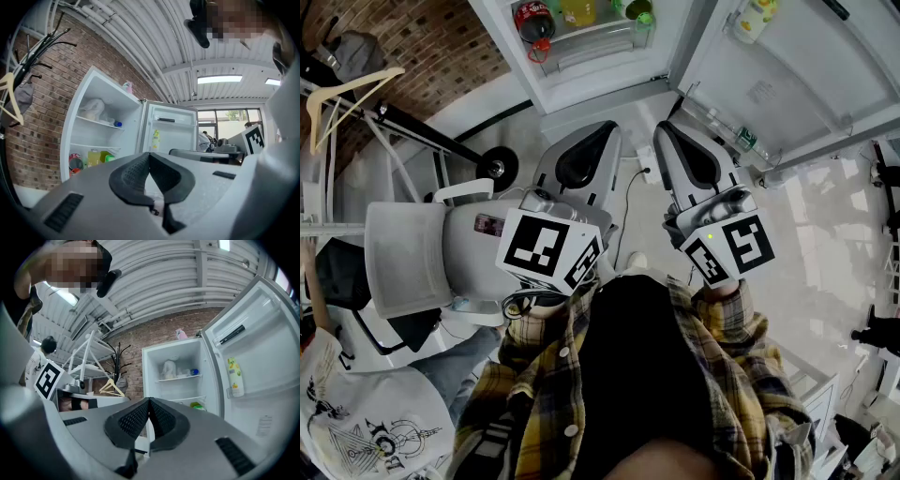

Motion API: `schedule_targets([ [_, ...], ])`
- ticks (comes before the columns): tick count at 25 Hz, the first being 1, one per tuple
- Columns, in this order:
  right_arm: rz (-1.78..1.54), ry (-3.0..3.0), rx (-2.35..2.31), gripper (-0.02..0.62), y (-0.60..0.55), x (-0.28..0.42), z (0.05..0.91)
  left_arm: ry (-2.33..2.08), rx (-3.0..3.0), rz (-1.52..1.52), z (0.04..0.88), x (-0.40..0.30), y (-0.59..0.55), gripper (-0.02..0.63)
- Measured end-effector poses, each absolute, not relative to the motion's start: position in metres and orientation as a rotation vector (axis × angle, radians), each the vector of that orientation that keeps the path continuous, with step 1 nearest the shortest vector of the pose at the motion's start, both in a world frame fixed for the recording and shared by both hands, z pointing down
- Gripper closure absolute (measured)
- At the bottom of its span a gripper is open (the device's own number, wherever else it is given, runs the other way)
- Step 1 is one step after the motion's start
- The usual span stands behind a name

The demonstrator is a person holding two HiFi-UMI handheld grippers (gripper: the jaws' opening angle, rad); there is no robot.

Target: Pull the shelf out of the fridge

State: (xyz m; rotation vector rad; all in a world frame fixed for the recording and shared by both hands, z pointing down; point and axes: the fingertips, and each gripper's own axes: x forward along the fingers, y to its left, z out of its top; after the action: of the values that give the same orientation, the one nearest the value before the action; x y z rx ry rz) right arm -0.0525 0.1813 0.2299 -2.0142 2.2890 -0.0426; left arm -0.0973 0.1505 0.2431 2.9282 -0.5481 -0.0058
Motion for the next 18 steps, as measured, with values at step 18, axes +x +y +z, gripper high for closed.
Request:
schedule_targets([
  [18,-0.086,2.3,-1.934,0.577,0.22,-0.032,0.234,-0.629,2.905,-0.009,0.244,-0.084,0.186,0.603],
])
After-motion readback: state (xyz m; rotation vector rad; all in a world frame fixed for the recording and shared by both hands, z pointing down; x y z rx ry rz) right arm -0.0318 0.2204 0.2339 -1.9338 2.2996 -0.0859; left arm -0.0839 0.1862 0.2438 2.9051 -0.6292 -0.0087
